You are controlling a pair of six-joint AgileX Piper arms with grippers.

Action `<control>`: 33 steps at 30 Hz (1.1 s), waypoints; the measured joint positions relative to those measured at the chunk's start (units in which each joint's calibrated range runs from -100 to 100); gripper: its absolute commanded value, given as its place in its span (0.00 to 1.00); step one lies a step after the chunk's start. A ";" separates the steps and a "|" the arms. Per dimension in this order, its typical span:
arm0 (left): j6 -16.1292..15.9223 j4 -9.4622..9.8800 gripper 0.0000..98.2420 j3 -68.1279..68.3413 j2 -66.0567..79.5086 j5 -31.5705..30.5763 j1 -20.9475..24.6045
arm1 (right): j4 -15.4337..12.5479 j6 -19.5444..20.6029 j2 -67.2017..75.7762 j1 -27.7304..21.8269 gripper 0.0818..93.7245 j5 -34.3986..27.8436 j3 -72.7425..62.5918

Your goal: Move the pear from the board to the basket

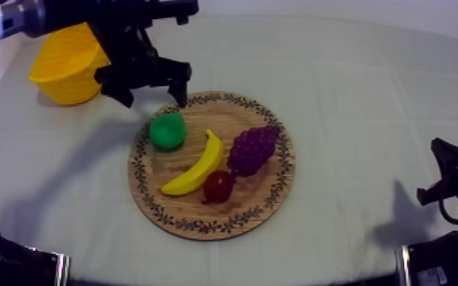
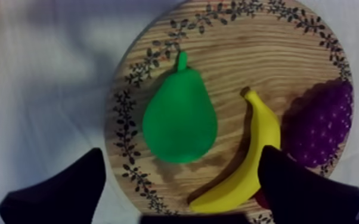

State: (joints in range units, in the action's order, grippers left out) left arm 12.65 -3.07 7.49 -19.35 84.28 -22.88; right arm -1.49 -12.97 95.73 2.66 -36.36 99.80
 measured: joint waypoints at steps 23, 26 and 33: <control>-0.73 -1.25 0.89 -4.73 -15.18 -3.12 0.83 | 0.00 0.00 0.00 0.00 0.00 0.00 0.00; -0.54 -1.45 0.83 -4.88 -15.89 -3.11 0.64 | 0.00 0.00 0.00 0.00 0.00 0.00 0.00; -0.27 -1.84 0.68 -4.41 -16.70 -3.04 0.57 | 0.00 0.00 0.00 0.00 0.00 0.00 0.00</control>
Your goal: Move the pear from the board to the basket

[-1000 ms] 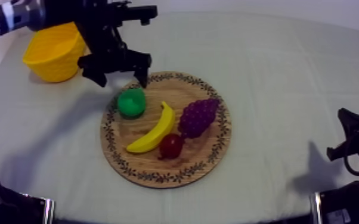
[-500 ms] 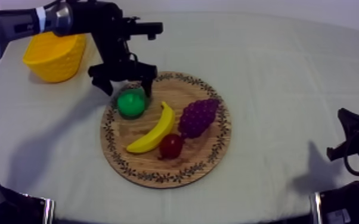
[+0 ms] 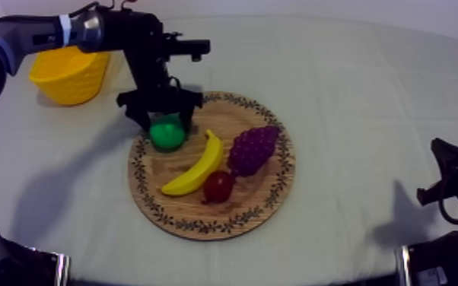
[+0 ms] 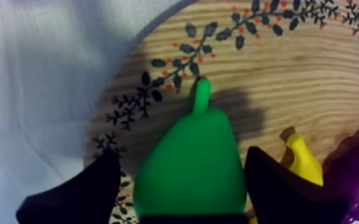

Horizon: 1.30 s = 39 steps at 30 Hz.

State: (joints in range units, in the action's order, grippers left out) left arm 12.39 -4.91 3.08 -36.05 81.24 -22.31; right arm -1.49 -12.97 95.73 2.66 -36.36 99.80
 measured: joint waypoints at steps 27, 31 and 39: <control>-1.28 1.53 0.56 -3.94 13.86 6.10 -1.77 | 0.00 0.03 0.00 0.00 0.00 0.00 0.00; -1.57 1.87 0.56 -5.21 17.21 8.19 -1.64 | 0.00 0.03 0.00 0.00 0.00 0.00 0.00; -1.86 2.12 0.56 -7.77 21.82 11.53 -1.37 | 0.00 0.03 0.00 0.00 0.00 0.00 0.00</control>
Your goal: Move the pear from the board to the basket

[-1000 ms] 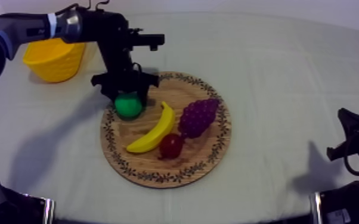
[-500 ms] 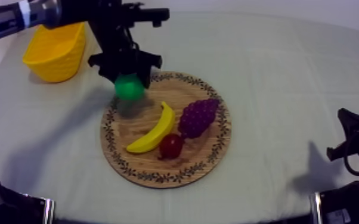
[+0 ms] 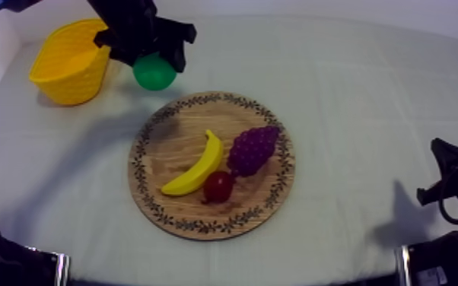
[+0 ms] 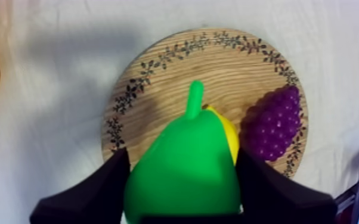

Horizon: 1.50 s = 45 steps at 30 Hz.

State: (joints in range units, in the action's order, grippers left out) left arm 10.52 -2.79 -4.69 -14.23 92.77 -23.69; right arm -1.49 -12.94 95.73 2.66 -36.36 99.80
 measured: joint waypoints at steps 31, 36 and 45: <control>-3.03 2.37 0.57 -7.24 -0.48 4.09 7.60 | 0.00 -0.03 0.00 0.00 0.00 0.00 0.00; -4.48 2.79 0.58 -9.86 -1.24 5.25 11.48 | 0.00 -0.03 0.00 0.00 0.00 0.00 0.00; -6.76 3.82 0.58 -14.34 -3.13 6.55 18.38 | 0.00 -0.03 0.00 0.00 0.00 0.00 0.00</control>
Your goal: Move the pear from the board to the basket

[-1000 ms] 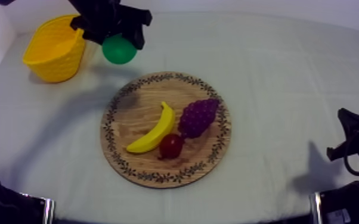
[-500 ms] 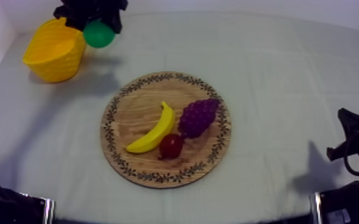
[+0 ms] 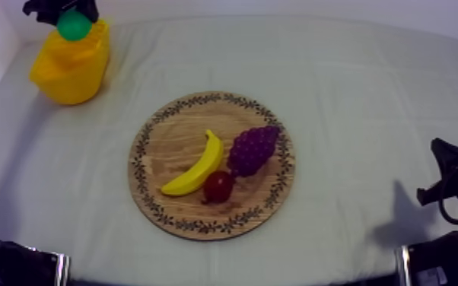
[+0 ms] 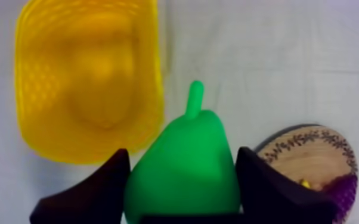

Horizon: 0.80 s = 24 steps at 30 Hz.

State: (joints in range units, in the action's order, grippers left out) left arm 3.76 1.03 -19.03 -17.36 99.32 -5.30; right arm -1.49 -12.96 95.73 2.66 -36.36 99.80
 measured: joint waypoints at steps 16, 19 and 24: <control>-1.98 0.36 0.58 -4.78 -1.36 0.50 5.15 | 0.00 0.03 0.00 0.00 0.00 0.00 0.00; -1.98 0.19 0.58 -5.08 -2.48 0.47 5.41 | 0.00 0.03 0.00 0.00 0.00 0.00 0.00; -1.64 0.02 0.58 -5.75 -5.35 0.05 5.93 | 0.00 0.03 0.00 0.00 0.00 0.00 0.00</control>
State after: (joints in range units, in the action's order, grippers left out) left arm 2.12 1.05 -24.78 -22.71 99.37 0.63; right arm -1.49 -12.94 95.73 2.66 -36.36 99.80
